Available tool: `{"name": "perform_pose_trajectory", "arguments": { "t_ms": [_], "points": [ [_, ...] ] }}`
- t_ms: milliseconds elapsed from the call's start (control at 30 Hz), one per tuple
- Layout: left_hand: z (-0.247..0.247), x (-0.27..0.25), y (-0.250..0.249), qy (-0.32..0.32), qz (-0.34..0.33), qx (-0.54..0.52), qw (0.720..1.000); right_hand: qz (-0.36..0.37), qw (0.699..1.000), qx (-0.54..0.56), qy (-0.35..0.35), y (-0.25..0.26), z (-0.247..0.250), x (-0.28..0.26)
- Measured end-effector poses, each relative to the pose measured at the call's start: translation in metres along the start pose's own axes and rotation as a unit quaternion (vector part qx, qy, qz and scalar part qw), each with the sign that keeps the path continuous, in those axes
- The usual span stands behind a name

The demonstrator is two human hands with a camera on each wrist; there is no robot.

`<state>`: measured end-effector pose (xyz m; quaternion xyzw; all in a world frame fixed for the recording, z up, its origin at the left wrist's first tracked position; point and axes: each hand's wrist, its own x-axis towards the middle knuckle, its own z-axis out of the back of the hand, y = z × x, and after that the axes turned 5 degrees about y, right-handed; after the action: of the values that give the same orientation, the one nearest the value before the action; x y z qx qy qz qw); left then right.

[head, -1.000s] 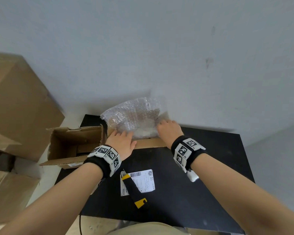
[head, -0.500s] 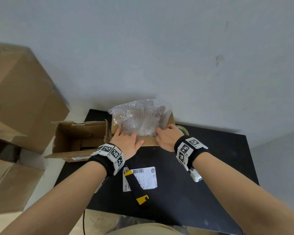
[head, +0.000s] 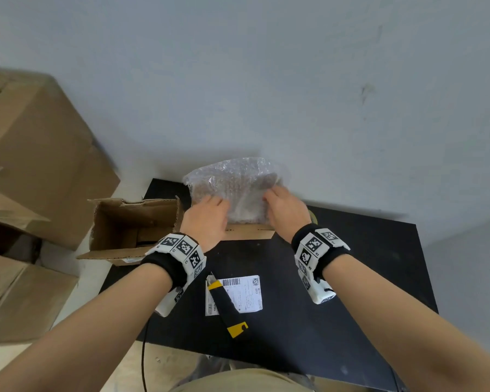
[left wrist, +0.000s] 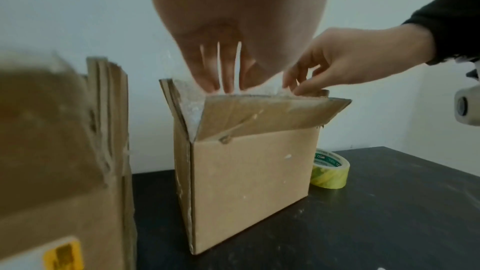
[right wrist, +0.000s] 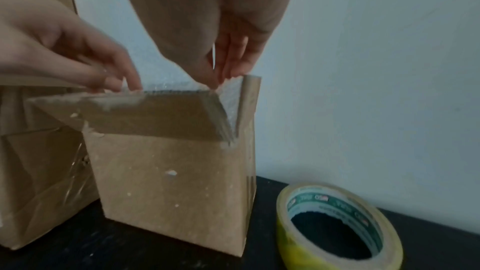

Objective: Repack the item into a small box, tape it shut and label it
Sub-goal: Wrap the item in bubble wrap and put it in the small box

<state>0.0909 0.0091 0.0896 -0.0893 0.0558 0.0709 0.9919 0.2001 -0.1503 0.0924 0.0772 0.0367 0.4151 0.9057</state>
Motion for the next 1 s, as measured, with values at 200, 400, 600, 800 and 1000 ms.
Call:
{"name": "perform_pose_trajectory", "arguments": {
  "t_ms": [200,400,600,800,1000],
  "points": [
    [0.034,0.015,0.007,-0.124,0.108,0.061,0.984,-0.054,0.993,-0.014,-0.103,-0.004,0.03,0.027],
    [0.046,0.021,0.023,-0.104,0.111,0.006,0.988,-0.087,0.996,0.031,-0.011,-0.012,0.038,0.042],
    [0.031,0.009,0.021,-0.081,0.022,0.016,0.996,-0.019,0.999,0.046,-0.014,-0.006,0.021,0.023],
    [0.013,0.006,0.012,0.044,-0.017,0.033,0.998,0.037,0.993,-0.022,0.107,-0.003,0.007,0.008],
    [0.004,0.009,0.001,0.139,0.028,0.089,0.986,0.029,0.978,-0.08,0.188,-0.005,0.004,-0.002]
  ]
}}
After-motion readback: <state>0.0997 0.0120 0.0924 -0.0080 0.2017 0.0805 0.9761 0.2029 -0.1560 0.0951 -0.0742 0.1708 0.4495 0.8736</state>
